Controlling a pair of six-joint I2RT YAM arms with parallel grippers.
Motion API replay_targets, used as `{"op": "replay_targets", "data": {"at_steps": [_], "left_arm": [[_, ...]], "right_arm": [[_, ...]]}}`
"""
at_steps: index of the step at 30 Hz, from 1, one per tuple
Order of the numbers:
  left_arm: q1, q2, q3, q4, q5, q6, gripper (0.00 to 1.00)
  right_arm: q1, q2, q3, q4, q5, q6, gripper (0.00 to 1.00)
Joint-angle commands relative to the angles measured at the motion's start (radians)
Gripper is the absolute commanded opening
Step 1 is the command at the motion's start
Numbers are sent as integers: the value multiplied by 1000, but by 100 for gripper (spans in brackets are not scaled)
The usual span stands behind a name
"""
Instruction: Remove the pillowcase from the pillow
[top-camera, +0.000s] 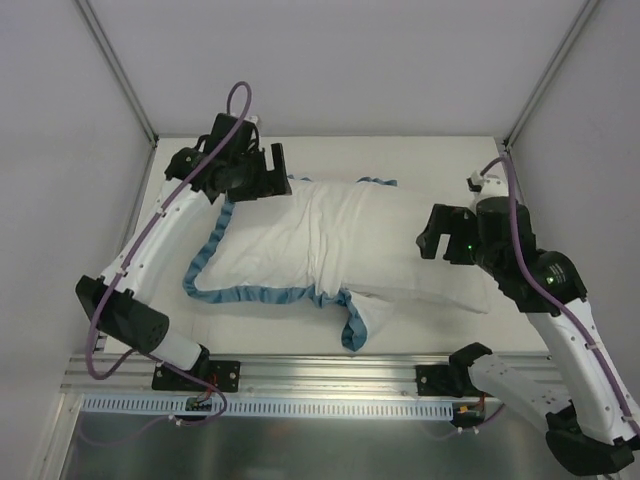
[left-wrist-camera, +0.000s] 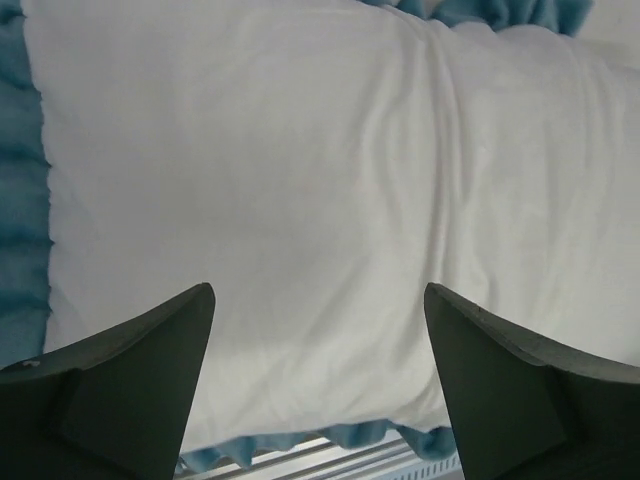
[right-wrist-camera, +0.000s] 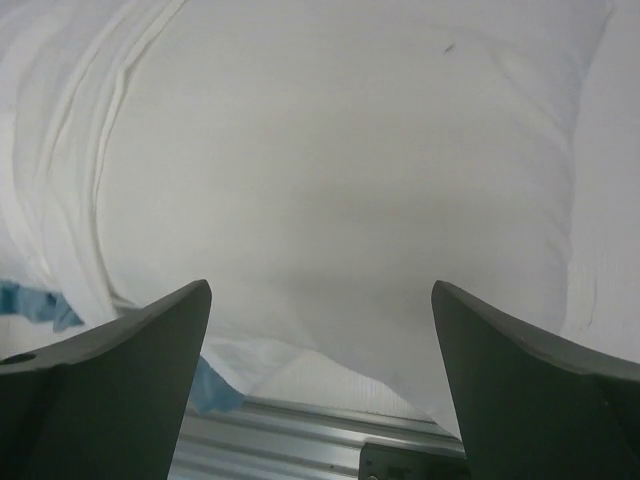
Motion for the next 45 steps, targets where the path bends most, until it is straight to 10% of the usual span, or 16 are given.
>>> {"op": "replay_targets", "data": {"at_steps": [1, 6, 11, 14, 22, 25, 30, 40, 41, 43, 45], "left_arm": [[-157, -139, -36, -22, -171, 21, 83], [-365, -246, -221, -20, -247, -126, 70], [-638, -228, -366, 21, -344, -238, 85], [-718, -178, -383, 44, -350, -278, 99], [-755, -70, -415, 122, -352, -323, 98], [-754, -21, -446, 147, -404, -340, 86], [-691, -31, -559, 216, -318, -381, 10], [-622, -218, -682, 310, -235, -390, 0], [-608, -234, -688, 310, -232, -392, 0], [-591, -291, -700, 308, -228, -392, 0], [-544, -355, -729, 308, -209, -392, 0]], "right_arm": [[160, 7, -11, -51, 97, -48, 96], [412, 14, -88, -47, 229, -37, 96], [585, 48, -157, 17, 304, -71, 96], [667, 117, -172, 28, 372, -65, 96], [678, 166, -235, 114, 364, -37, 96], [676, 159, -240, 116, 357, -23, 96], [691, 162, -281, 134, 381, 32, 96], [669, 385, -310, 220, 501, 164, 98], [631, 396, -301, 229, 478, 158, 91], [592, 372, -290, 252, 467, 138, 19], [509, 328, -240, 252, 430, 112, 1]]}}
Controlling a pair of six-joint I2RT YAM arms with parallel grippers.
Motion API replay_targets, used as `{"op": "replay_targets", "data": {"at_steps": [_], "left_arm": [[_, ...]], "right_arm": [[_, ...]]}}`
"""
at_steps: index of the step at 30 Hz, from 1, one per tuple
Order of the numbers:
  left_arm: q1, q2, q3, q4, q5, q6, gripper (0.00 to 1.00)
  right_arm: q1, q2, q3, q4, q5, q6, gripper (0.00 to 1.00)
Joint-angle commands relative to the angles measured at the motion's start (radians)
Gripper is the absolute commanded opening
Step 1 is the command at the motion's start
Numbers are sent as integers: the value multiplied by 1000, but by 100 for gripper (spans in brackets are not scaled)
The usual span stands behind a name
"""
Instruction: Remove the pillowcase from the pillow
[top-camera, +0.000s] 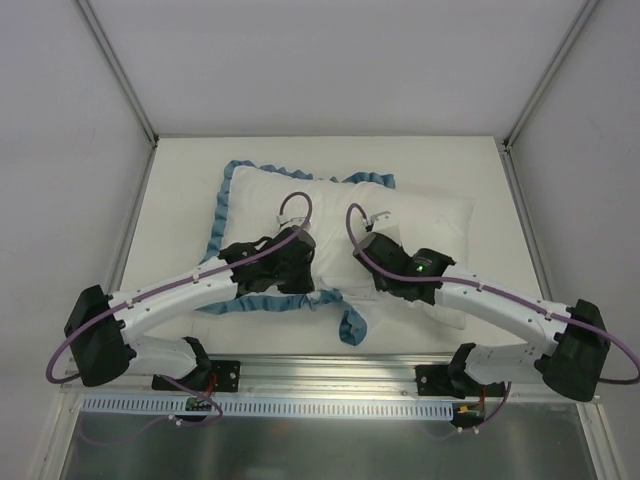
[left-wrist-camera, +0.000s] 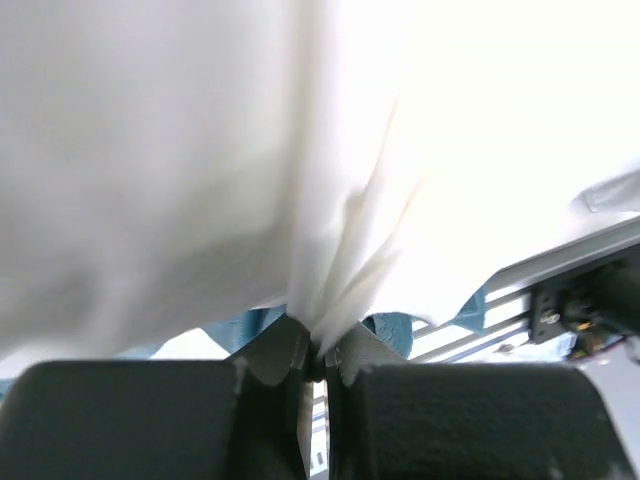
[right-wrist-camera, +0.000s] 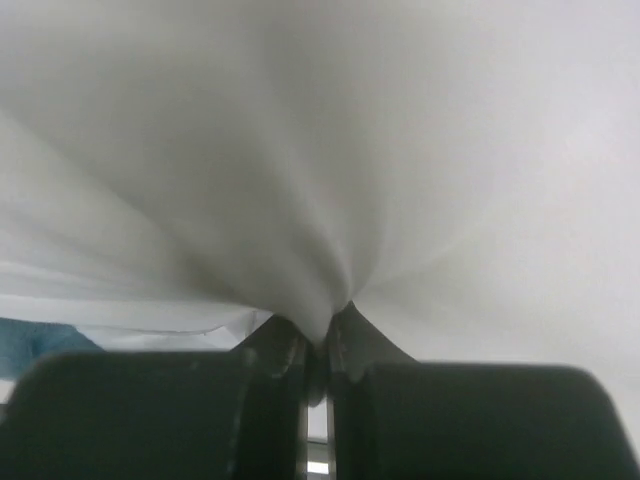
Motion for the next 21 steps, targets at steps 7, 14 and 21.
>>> {"op": "replay_targets", "data": {"at_steps": [7, 14, 21], "left_arm": [[215, -269, -61, -30, 21, 6, 0], [468, -331, -60, -61, 115, 61, 0], [566, -432, -86, -64, 187, 86, 0]], "right_arm": [[-218, -203, 619, -159, -118, -91, 1], [-229, -330, 623, -238, 5, -91, 1], [-269, -521, 103, -310, -75, 119, 1]]}}
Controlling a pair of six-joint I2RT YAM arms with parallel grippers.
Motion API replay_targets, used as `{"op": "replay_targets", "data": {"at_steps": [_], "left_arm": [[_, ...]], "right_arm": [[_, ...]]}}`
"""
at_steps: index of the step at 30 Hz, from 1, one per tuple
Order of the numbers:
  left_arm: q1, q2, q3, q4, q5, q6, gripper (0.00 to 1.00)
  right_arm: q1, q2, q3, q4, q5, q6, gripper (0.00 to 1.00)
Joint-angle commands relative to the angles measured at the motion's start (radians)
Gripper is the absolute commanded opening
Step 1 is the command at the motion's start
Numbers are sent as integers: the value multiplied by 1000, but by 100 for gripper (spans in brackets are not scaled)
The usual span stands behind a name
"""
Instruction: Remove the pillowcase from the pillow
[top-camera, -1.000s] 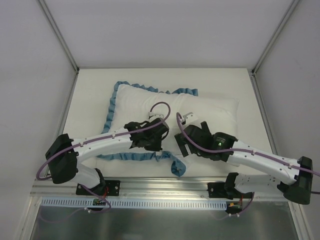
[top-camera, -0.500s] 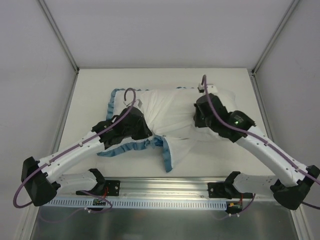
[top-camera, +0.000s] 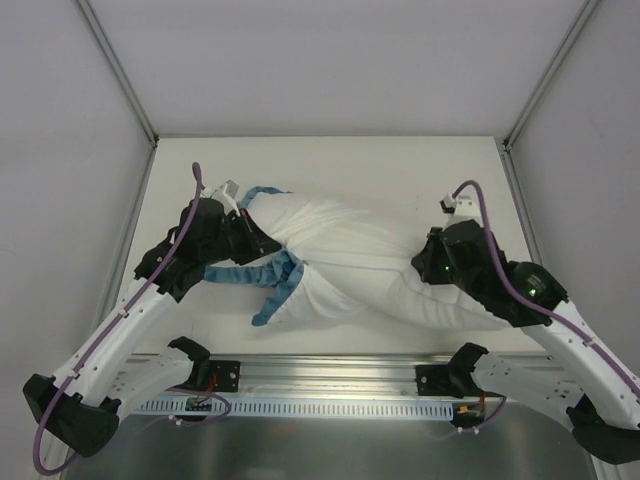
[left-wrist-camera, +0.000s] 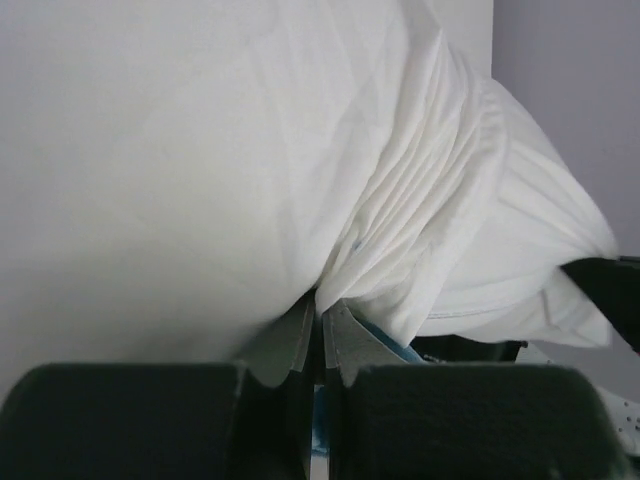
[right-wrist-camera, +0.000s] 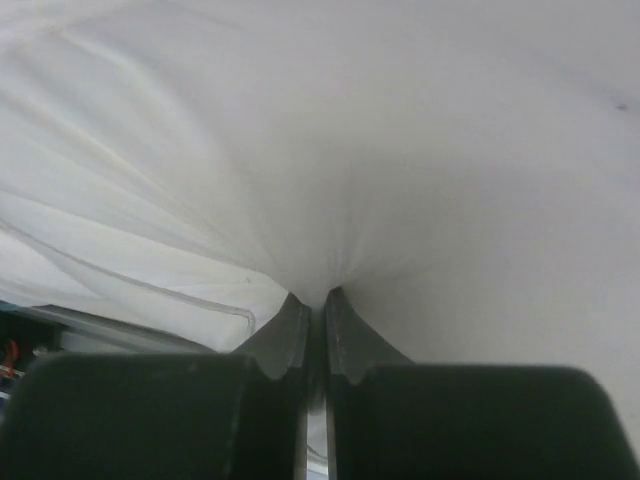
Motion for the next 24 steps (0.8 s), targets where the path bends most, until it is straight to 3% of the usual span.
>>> {"op": "replay_targets", "data": {"at_steps": [1, 5, 6, 7, 8, 9, 11, 14, 19, 24], "left_arm": [[74, -55, -62, -141, -108, 58, 0], [72, -121, -150, -118, 18, 62, 1], [72, -143, -160, -116, 40, 91, 12], [72, -151, -165, -116, 57, 110, 29], [74, -155, -158, -116, 72, 127, 83], [72, -169, -147, -118, 98, 156, 99], [72, -180, -86, -116, 113, 188, 99], [74, -166, 23, -116, 109, 249, 99], [81, -15, 170, -134, -12, 297, 99], [156, 272, 301, -150, -25, 213, 96]], "right_arm": [[-47, -138, -183, -95, 140, 129, 1], [-47, -271, -340, -109, 109, 185, 1], [-47, -291, -357, -108, 111, 183, 1], [-47, -307, -356, -106, 112, 175, 3], [-49, -310, -349, -108, 116, 151, 16], [-47, -302, -321, -108, 117, 136, 50], [-49, -257, -282, -106, 123, 90, 80], [-47, -189, -201, -88, 134, 41, 92], [-49, -68, -52, -36, 177, -21, 96], [-73, 89, 89, -33, 237, -68, 97]]}}
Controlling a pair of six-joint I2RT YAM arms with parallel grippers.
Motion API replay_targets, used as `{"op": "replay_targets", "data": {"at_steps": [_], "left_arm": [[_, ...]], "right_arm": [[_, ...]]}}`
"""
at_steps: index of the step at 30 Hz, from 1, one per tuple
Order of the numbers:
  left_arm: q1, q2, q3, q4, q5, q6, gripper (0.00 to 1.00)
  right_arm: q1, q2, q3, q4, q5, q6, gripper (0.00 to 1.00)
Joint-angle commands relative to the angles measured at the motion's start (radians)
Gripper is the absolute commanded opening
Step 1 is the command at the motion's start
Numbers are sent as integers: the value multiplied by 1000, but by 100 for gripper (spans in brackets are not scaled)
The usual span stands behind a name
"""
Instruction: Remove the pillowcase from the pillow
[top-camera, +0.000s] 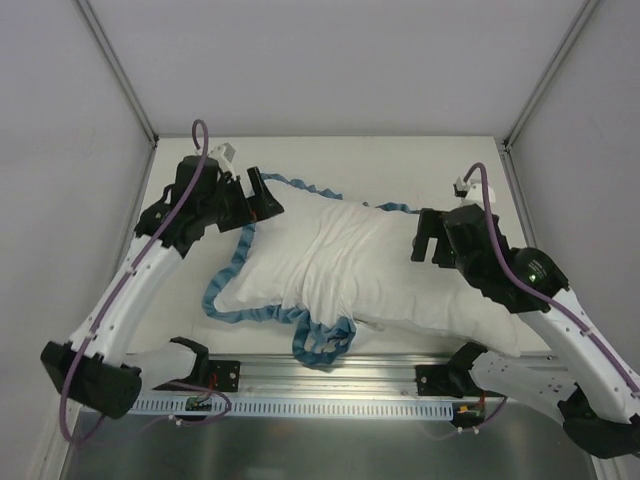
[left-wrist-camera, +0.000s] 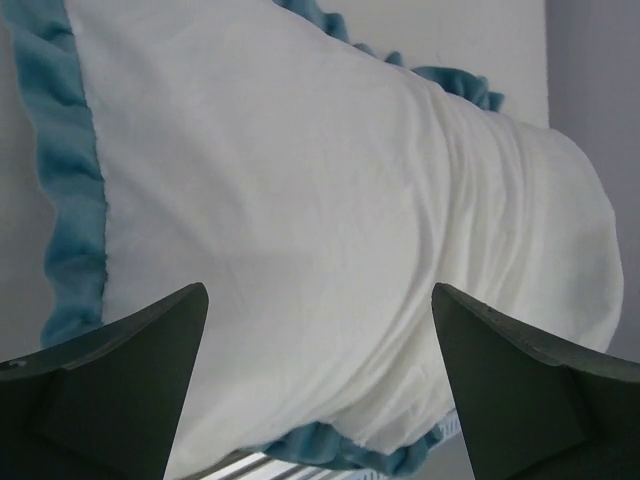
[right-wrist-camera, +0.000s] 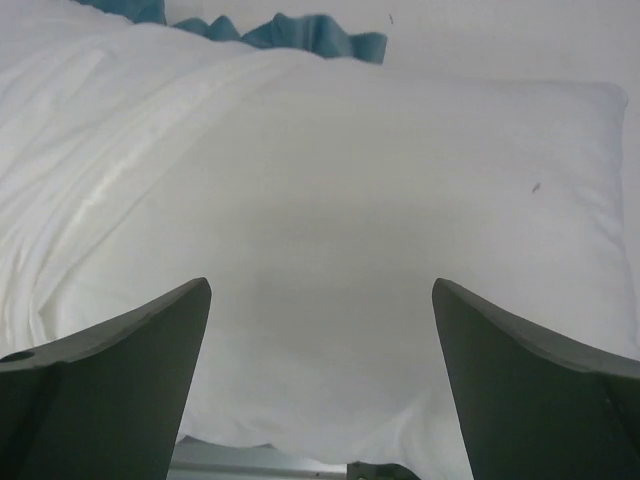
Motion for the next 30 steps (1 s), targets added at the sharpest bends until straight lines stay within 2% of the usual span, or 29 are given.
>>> {"op": "replay_targets", "data": {"at_steps": [1, 5, 11, 15, 17, 18, 22, 27, 30], "left_arm": [[105, 179, 75, -27, -38, -39, 96], [187, 414, 208, -38, -18, -79, 98], [222, 673, 455, -76, -110, -91, 98], [224, 890, 697, -151, -113, -67, 96], [224, 993, 745, -164, -99, -56, 95], [222, 1019, 770, -170, -92, -50, 94], [222, 1103, 759, -181, -59, -29, 92], [218, 1100, 693, -199, -30, 13, 83], [218, 1070, 670, -199, -19, 42, 58]], "right_arm": [[-34, 73, 99, 27, 80, -69, 98], [-102, 115, 154, 59, 10, -107, 98], [-168, 159, 119, 61, -76, -116, 99], [-206, 193, 105, 61, -127, -126, 99], [-217, 207, 104, 61, -145, -133, 100], [-232, 208, 101, 60, -161, -141, 97], [-290, 216, 76, 56, -223, -159, 96], [-352, 247, 56, 56, -294, -199, 96], [-353, 296, 56, 49, -333, -225, 96]]}}
